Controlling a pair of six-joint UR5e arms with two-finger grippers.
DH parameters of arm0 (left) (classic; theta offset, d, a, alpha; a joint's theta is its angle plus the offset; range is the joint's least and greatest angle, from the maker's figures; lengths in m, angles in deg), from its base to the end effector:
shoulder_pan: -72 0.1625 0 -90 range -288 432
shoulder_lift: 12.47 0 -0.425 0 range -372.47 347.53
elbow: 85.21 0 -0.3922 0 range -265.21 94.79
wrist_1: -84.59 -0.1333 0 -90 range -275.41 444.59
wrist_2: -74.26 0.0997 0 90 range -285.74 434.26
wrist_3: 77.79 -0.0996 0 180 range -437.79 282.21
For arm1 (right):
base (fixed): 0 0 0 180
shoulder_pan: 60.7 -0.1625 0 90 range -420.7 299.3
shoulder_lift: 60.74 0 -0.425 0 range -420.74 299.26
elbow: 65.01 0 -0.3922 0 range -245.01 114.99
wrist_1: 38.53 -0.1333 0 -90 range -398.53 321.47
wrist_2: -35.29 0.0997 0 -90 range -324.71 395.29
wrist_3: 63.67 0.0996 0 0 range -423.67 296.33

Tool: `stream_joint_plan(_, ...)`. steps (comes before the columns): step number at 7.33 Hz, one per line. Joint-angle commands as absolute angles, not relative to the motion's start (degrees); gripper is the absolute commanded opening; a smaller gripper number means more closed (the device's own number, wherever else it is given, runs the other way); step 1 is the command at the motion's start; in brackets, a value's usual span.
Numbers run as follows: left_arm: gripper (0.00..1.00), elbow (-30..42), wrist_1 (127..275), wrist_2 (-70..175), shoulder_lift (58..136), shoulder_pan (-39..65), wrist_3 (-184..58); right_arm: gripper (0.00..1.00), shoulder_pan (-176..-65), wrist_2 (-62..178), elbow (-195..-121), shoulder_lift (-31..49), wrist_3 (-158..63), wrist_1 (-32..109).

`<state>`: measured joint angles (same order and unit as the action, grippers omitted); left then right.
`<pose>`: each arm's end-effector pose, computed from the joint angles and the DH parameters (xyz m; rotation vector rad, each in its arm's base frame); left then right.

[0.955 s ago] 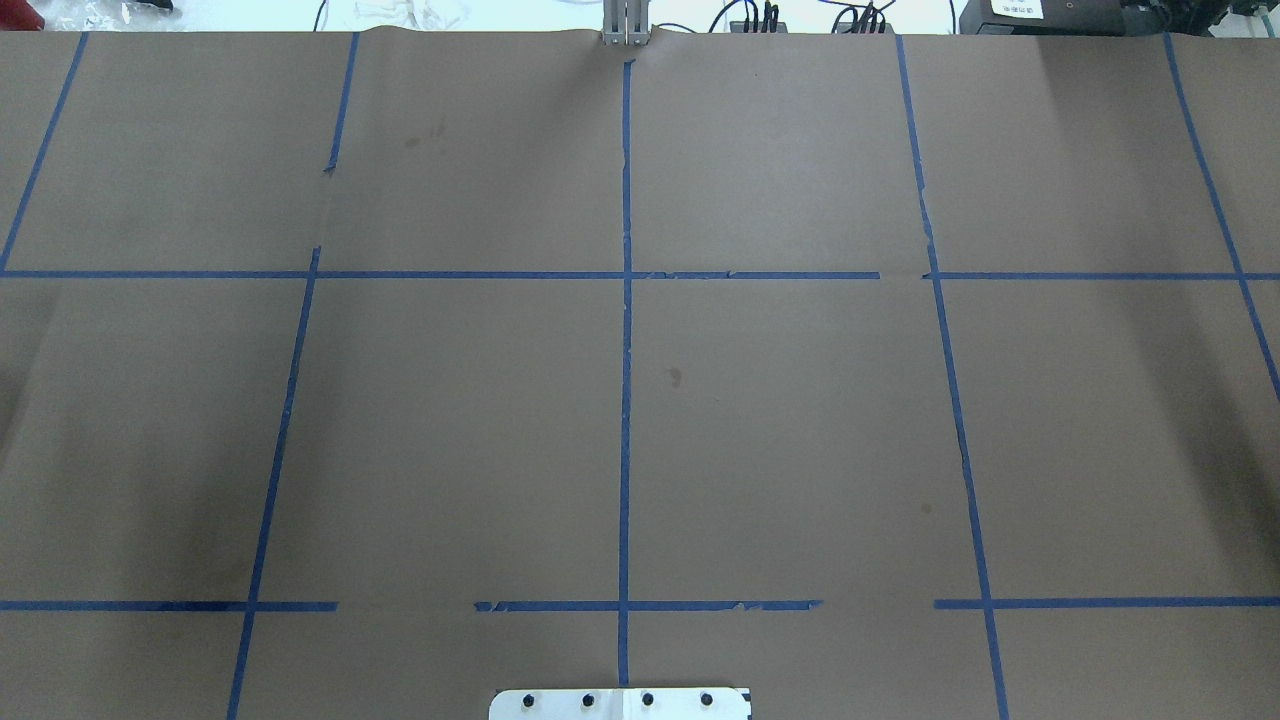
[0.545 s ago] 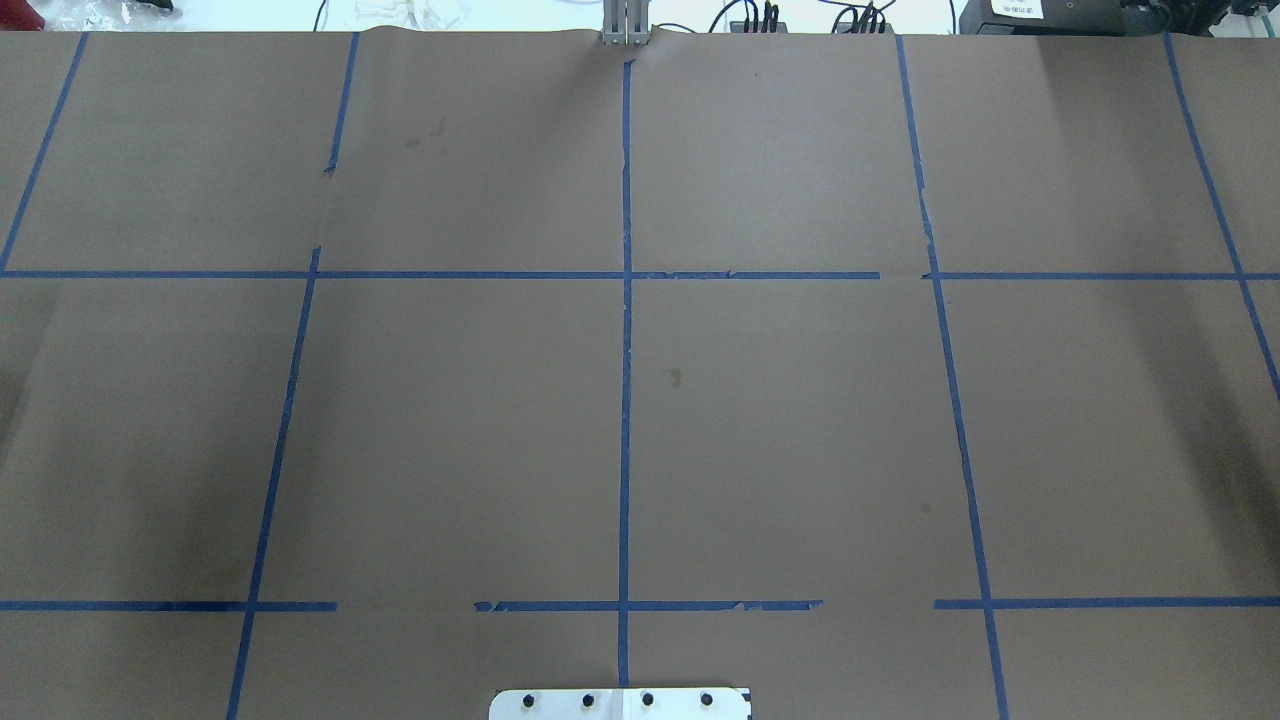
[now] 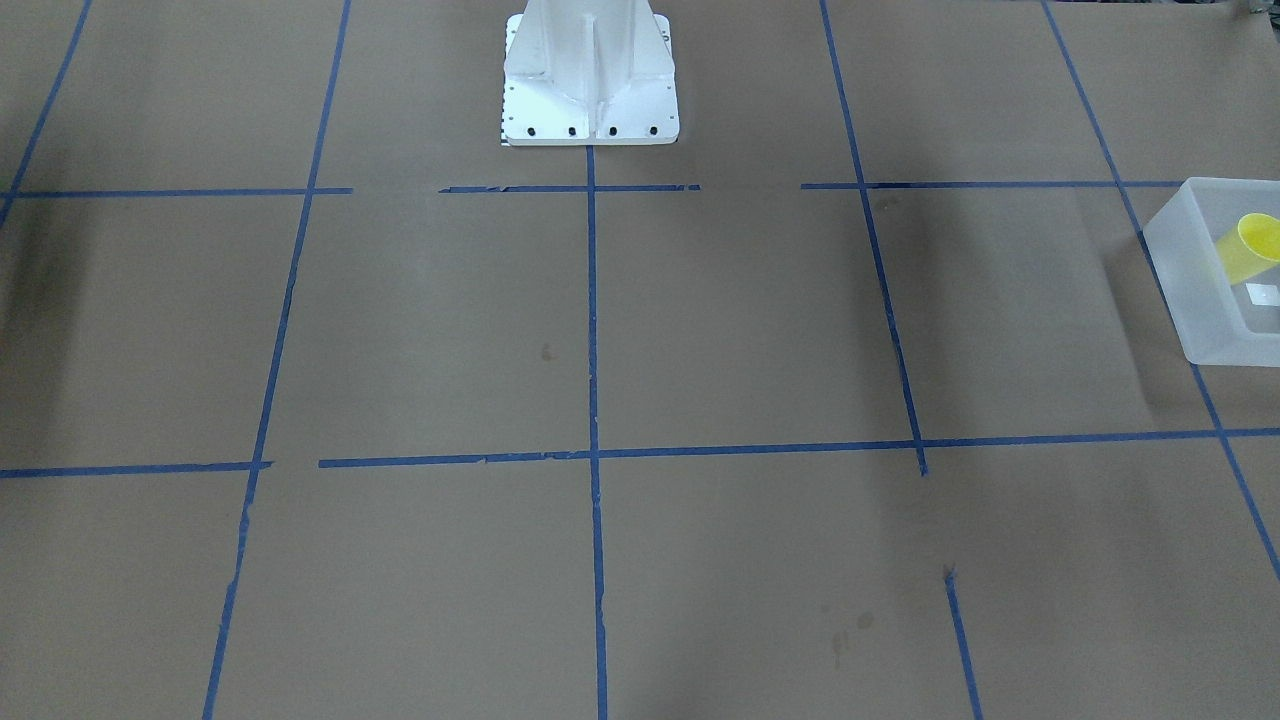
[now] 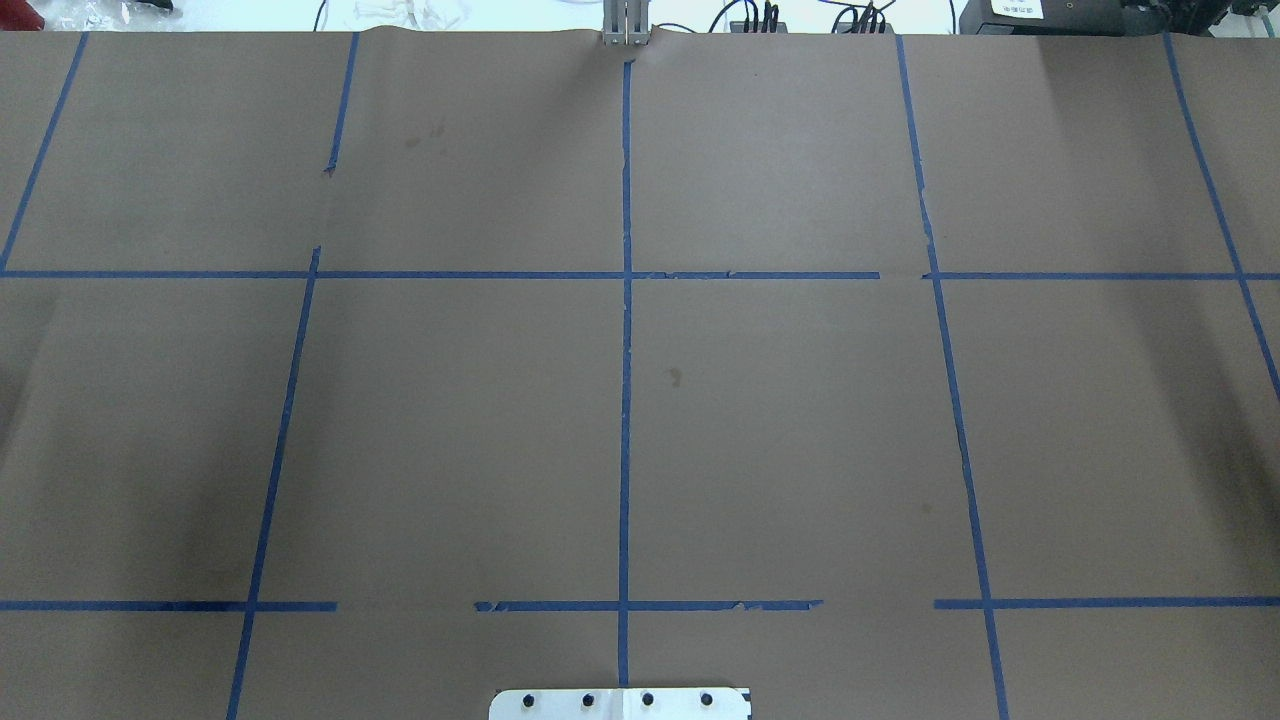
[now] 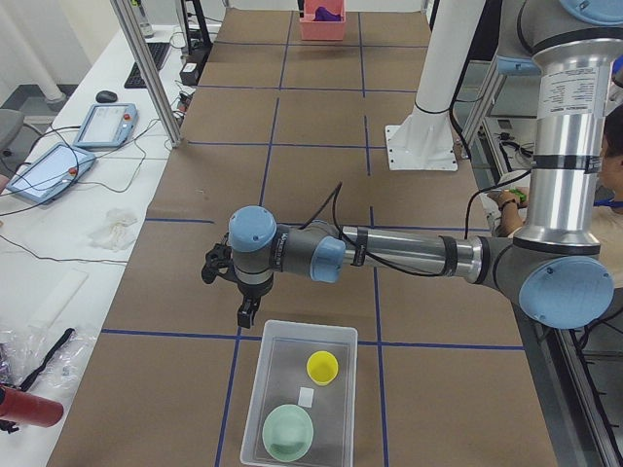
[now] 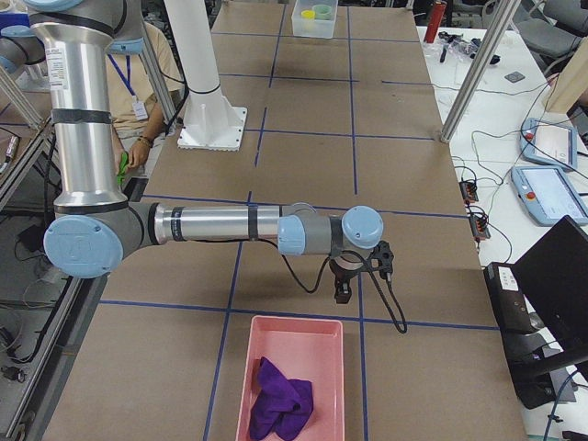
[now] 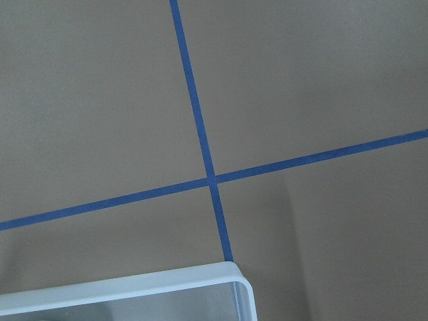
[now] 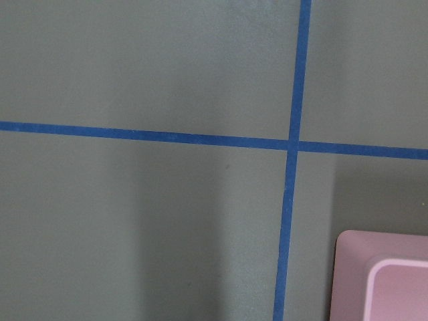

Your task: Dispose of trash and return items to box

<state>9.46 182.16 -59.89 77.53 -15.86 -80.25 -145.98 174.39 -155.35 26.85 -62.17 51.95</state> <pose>-0.0451 -0.5055 0.6043 0.2052 0.7676 0.1583 0.0157 -0.5149 0.6295 -0.0094 -0.8578 -0.0697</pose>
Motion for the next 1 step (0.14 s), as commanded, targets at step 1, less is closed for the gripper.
stream_joint_plan(1,1.0,9.28,182.32,-59.86,78.14,-15.72,-80.25,1.0,-146.39,174.51,-155.53,26.72,-62.17,51.91)
